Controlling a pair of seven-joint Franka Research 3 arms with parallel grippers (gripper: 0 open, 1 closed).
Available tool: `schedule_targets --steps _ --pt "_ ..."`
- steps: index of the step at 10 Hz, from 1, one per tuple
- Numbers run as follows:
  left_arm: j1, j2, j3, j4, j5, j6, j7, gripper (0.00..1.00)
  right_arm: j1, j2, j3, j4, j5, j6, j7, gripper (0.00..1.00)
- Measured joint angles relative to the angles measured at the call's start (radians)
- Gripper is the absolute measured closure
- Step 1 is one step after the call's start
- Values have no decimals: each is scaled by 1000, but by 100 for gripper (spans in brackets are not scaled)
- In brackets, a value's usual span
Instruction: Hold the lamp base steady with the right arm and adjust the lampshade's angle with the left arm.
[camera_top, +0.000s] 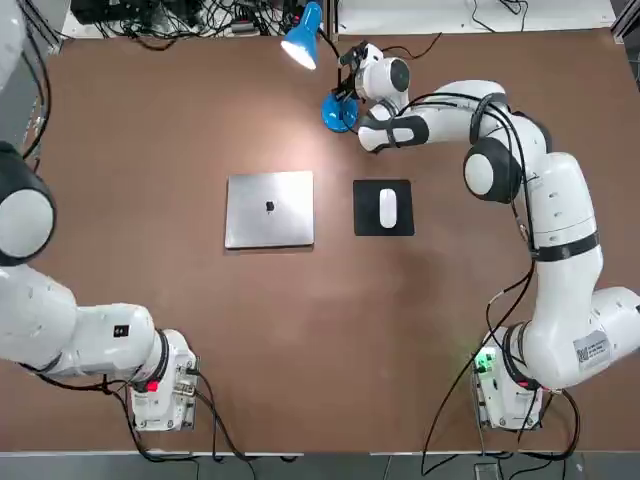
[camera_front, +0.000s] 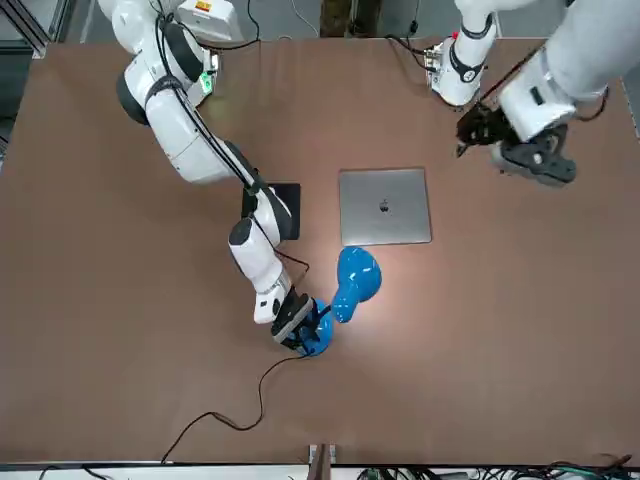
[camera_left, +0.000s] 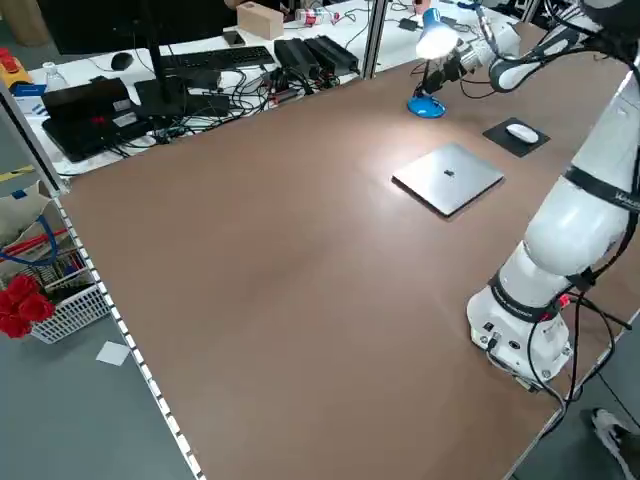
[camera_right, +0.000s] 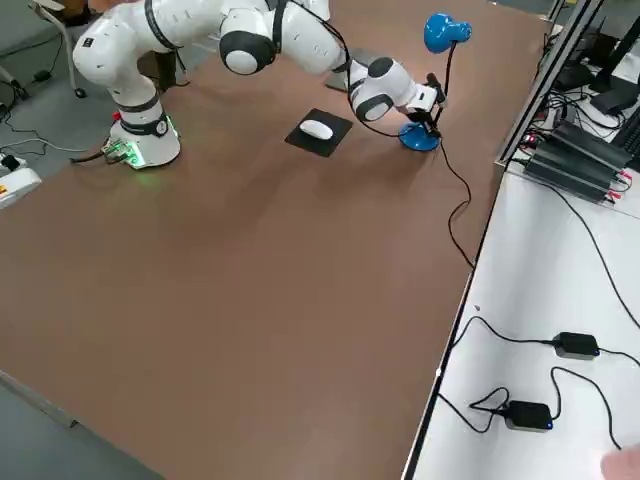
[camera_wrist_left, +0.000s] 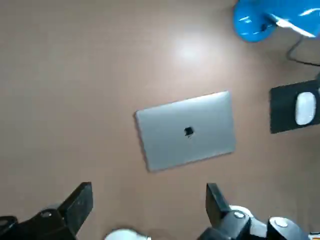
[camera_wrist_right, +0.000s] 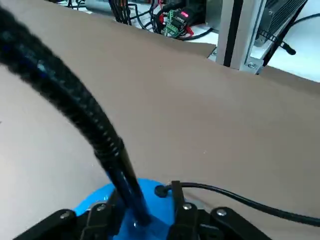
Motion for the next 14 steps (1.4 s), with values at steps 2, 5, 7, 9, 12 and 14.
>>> schedule_targets --steps 2,5,7,9,12,14 --pt "88 -17 3 -8 11 -13 -1 0 1 -1 5 10 0 2 5 22" --pt "63 -80 58 -144 21 179 -7 0 1 -11 8 13 0 3 22 0" --pt "-85 -116 250 -195 31 210 9 0 -2 -63 6 -81 0 2 26 0" --pt "-69 -122 284 -199 32 217 41 0 -33 -208 2 -288 1 5 45 0" --pt "-25 -95 236 -203 119 250 46 0 -98 -543 -4 -655 1 -27 138 0" --pt "-9 -62 202 -185 132 269 43 0 -117 -823 -18 -796 14 -331 212 0"
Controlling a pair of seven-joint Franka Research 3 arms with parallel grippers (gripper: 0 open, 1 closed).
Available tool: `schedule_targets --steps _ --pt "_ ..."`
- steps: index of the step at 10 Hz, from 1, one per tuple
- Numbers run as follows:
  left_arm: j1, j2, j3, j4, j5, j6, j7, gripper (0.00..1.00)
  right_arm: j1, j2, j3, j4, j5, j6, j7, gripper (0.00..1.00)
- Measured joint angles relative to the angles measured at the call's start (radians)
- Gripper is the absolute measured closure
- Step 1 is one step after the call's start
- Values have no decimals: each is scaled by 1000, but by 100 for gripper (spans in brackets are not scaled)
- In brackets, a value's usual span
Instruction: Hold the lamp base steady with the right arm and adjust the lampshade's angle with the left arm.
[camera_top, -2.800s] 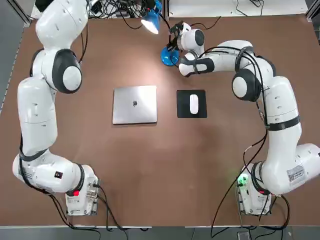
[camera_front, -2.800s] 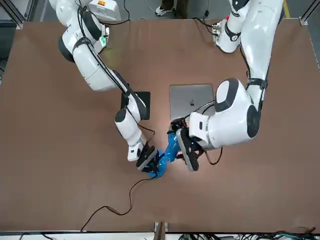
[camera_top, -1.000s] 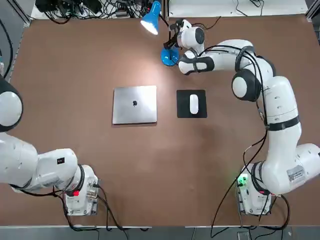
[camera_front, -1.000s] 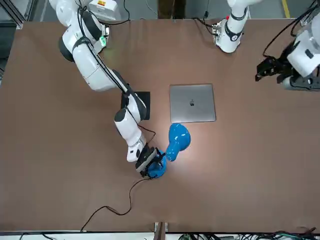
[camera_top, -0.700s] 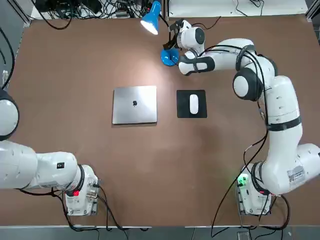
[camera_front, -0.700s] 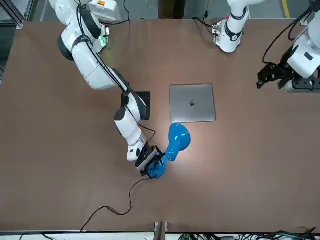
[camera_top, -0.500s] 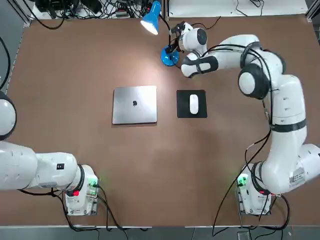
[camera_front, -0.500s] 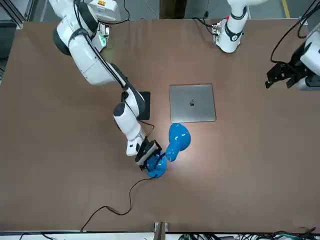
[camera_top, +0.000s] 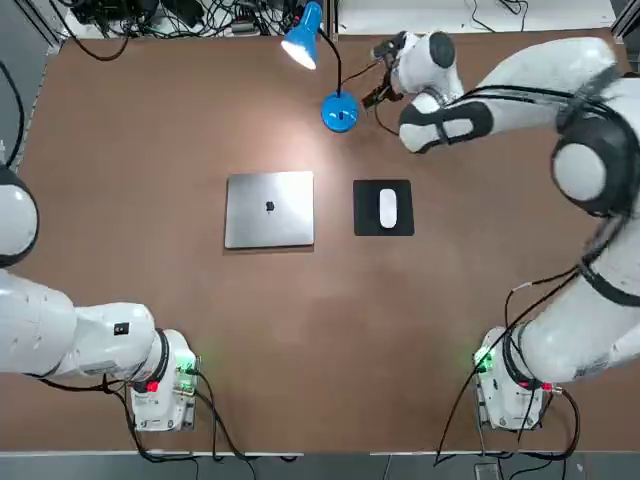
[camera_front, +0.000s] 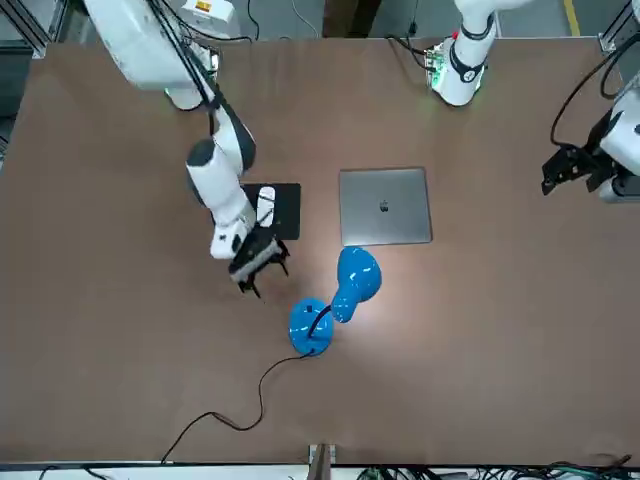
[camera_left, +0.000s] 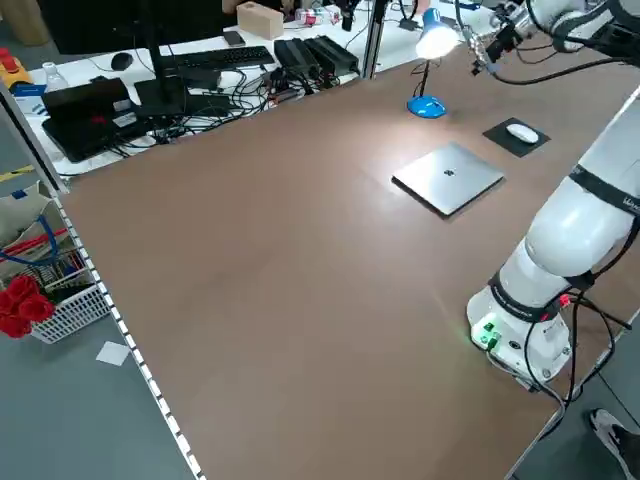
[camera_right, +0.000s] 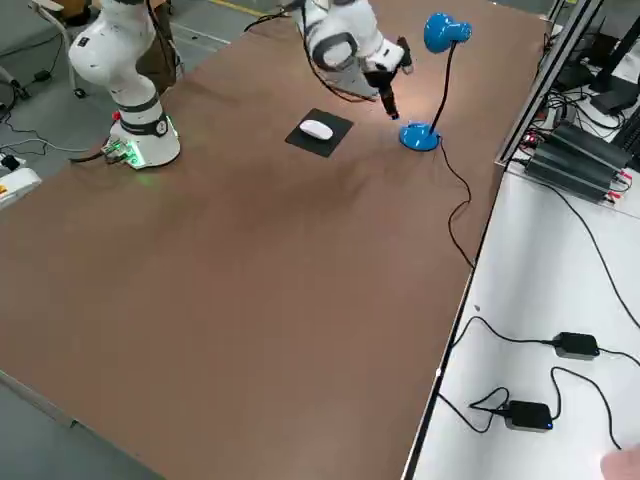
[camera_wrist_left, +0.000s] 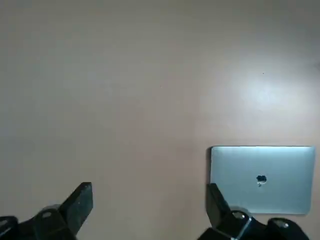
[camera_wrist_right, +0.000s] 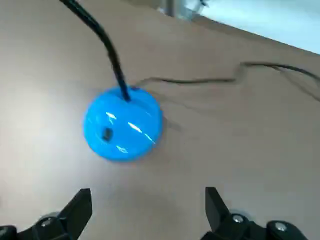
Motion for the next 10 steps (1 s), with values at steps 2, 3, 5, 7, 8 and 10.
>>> schedule_targets --steps 2,3,5,7,8,10 --pt "33 -1 -32 15 0 -6 -6 0 -4 -249 -33 7 124 -412 9 0" --pt "35 -2 -35 18 0 -10 -9 0 -4 -338 -74 37 166 -600 8 0" --pt "35 -7 -37 20 -2 -11 -13 0 -6 -420 -201 128 200 -872 2 0" --pt "25 -14 -13 20 -8 -13 -15 1 -41 -428 -308 210 210 -1011 2 0" --pt "1 -19 20 19 -9 -14 -15 1 -97 -428 -319 239 214 -1058 0 0" --pt "-34 -24 61 16 -10 -15 -15 1 -192 -428 -321 270 221 -1091 -10 0"
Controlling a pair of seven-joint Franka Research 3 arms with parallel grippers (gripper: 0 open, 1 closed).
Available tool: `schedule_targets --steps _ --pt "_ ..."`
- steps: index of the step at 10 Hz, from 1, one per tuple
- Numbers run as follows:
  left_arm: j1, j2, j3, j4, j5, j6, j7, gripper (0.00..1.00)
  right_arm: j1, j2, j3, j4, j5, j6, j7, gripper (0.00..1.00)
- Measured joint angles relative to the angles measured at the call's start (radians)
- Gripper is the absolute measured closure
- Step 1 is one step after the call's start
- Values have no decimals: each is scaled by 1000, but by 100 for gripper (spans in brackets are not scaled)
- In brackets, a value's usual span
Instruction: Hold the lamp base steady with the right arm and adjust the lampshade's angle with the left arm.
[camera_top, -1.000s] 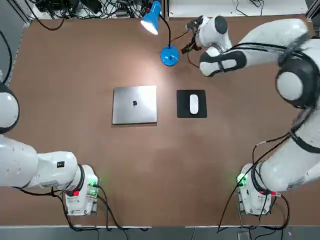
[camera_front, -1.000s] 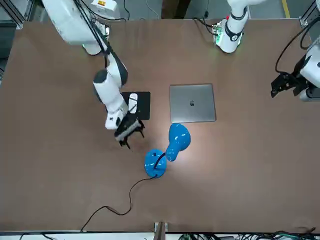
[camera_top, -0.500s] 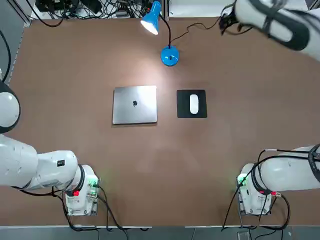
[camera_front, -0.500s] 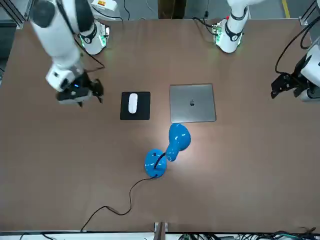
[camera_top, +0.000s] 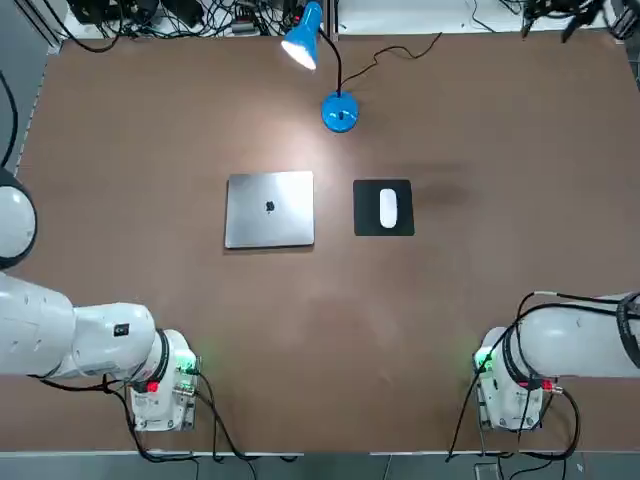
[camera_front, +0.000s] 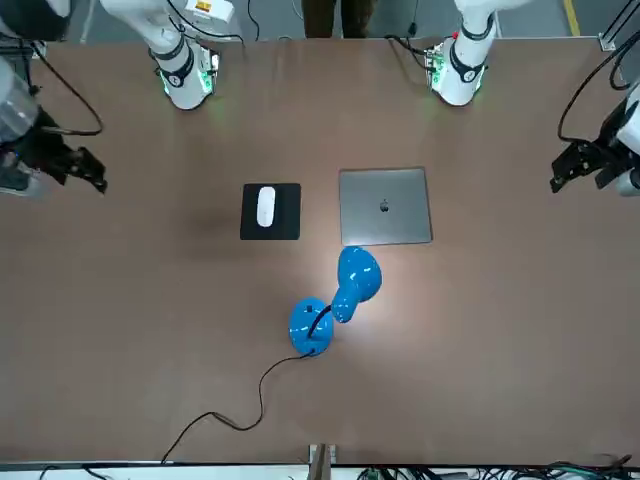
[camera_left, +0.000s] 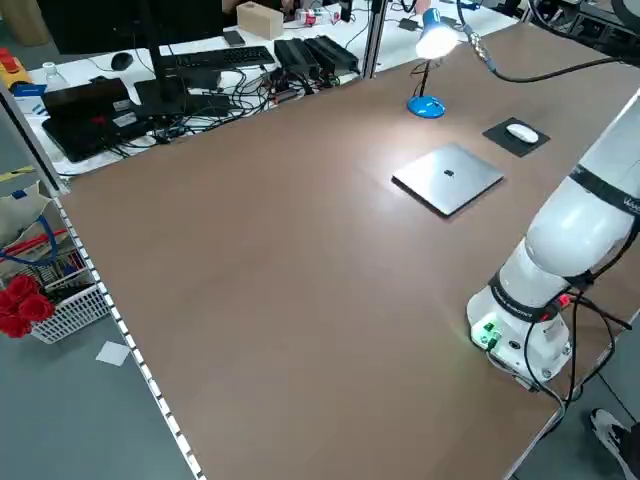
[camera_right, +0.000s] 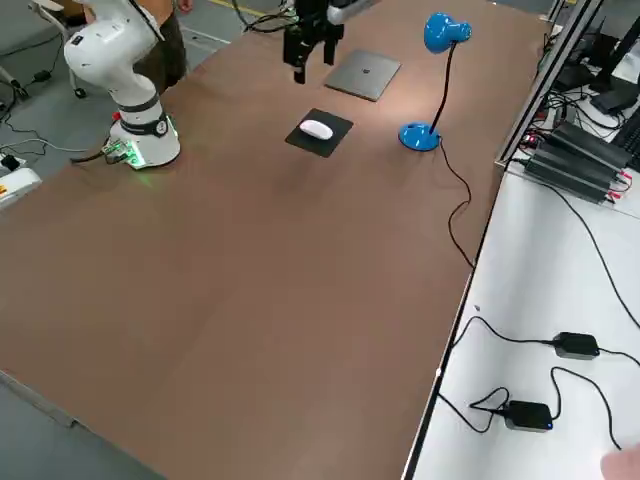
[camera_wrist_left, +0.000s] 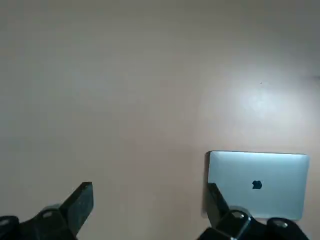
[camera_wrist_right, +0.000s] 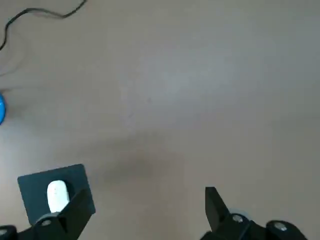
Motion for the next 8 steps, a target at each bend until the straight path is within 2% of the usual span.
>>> schedule_targets --steps 4,8 --pt "-2 0 3 -3 0 0 0 1 -36 12 14 3 2 -5 -86 0" --pt "-3 0 5 -4 0 0 0 1 -75 14 99 9 3 -42 -154 0"
